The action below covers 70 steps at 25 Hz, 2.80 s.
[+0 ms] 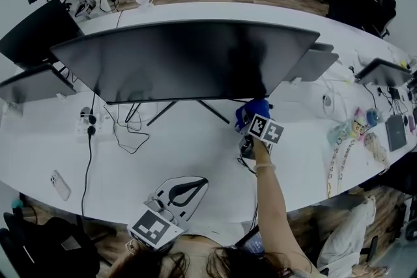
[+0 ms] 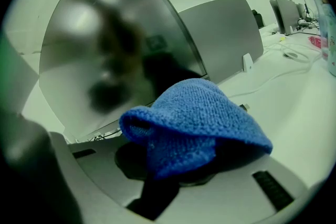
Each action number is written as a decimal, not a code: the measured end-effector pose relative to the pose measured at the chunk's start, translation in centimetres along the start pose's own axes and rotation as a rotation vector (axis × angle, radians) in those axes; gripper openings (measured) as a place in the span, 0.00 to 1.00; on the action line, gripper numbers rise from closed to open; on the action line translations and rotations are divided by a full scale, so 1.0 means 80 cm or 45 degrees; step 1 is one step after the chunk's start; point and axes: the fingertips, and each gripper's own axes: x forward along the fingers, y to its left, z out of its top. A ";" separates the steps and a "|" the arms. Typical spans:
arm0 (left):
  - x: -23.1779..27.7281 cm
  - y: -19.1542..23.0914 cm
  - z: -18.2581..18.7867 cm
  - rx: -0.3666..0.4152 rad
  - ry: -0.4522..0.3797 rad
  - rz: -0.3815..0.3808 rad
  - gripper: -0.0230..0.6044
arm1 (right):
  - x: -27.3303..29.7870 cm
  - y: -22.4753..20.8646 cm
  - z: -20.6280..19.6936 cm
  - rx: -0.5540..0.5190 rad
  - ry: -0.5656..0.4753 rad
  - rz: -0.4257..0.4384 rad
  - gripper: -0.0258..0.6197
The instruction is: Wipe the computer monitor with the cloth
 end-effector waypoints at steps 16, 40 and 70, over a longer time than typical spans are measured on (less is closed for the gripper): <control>0.009 -0.015 -0.002 -0.024 0.033 0.213 0.05 | 0.024 0.037 -0.004 -0.102 0.080 0.156 0.17; -0.076 0.032 -0.013 0.013 0.038 0.185 0.05 | 0.046 0.110 -0.030 -0.072 0.012 0.150 0.17; -0.119 0.076 -0.015 0.011 0.010 0.129 0.05 | 0.066 0.166 -0.052 -0.023 -0.067 0.180 0.17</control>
